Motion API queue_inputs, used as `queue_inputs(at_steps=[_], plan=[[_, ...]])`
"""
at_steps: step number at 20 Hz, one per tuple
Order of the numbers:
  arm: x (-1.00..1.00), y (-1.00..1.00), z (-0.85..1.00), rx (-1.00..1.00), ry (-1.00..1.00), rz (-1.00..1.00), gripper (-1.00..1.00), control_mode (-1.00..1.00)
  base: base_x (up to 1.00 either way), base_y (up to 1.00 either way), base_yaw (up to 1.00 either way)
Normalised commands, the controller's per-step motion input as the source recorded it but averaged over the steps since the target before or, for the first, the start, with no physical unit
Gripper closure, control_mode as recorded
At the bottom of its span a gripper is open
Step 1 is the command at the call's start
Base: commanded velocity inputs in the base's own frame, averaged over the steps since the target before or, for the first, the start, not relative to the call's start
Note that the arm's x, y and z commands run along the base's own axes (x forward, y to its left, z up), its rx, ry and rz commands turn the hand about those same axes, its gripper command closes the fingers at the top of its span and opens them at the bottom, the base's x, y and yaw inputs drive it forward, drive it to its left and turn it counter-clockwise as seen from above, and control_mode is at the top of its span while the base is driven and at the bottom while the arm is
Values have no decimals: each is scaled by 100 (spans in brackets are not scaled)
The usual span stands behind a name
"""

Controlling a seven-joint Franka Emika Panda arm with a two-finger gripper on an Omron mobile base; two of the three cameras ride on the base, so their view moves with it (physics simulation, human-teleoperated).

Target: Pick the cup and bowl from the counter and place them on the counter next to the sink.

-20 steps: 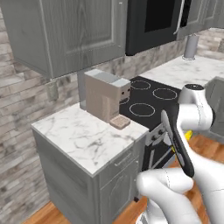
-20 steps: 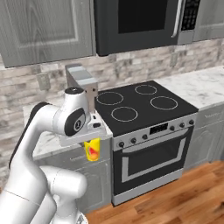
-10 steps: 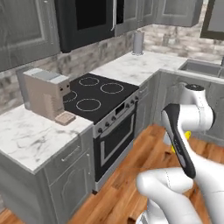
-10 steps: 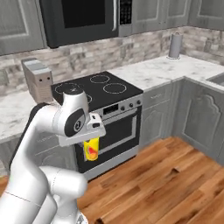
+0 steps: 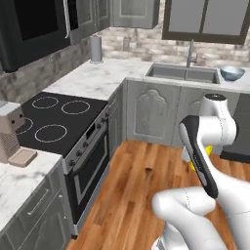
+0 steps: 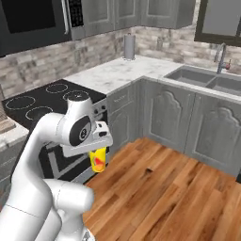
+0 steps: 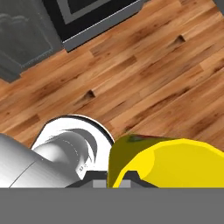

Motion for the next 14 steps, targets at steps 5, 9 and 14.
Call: queue_inputs(at_steps=[5,9,14], plan=[[0,0,0,0,0,0,100,100,51,0,-41],[0,0,0,0,0,0,100,100,67,0,-39],[0,0,0,0,0,0,100,100,97,1,-33]])
